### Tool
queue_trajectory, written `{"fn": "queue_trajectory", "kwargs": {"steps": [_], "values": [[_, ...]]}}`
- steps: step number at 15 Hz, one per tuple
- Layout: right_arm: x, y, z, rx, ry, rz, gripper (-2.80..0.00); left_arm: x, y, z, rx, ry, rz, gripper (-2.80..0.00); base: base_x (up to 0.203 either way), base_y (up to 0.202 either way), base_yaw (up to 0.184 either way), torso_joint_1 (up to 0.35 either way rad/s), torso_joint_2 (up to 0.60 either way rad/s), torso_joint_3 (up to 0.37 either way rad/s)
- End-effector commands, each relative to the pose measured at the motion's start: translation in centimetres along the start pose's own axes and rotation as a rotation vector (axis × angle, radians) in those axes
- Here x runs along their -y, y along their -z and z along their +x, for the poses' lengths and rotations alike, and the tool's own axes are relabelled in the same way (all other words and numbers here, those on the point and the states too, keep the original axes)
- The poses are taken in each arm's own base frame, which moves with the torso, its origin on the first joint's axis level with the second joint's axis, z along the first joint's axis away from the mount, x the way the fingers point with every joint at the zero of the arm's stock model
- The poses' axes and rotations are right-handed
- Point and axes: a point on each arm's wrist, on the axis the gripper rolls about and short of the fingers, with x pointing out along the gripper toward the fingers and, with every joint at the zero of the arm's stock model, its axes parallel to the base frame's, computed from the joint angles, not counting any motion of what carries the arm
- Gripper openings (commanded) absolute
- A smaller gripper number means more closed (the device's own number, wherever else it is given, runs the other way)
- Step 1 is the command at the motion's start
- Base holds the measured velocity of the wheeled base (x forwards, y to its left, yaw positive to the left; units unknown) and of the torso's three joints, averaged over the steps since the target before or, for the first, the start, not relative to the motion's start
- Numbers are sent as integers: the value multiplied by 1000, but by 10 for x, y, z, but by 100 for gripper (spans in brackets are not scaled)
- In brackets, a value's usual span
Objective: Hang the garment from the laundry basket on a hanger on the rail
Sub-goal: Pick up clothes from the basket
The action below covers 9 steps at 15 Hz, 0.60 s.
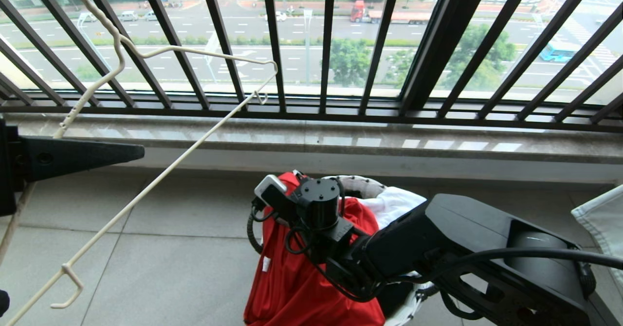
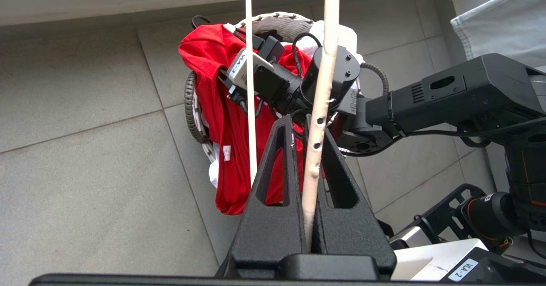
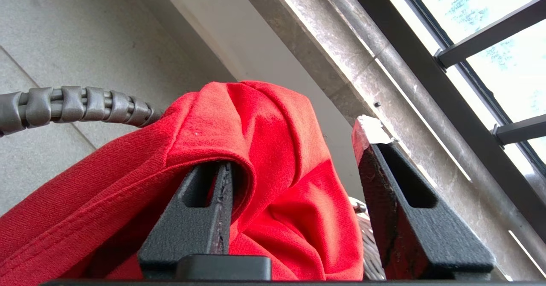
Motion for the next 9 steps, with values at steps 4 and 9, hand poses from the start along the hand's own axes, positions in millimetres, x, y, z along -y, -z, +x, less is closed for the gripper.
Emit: {"fn": "queue_trajectory", "kwargs": {"steps": [4,9], "values": [[9,-7,-1,17,18,15,-280,1,0,-2,1,7,-1,-280,0,0,0,0,0,0],[47,-21,-2,27,70,102,-280,0,4,3,-62,39,-10,-280,0,0,0,0,0,0]]}}
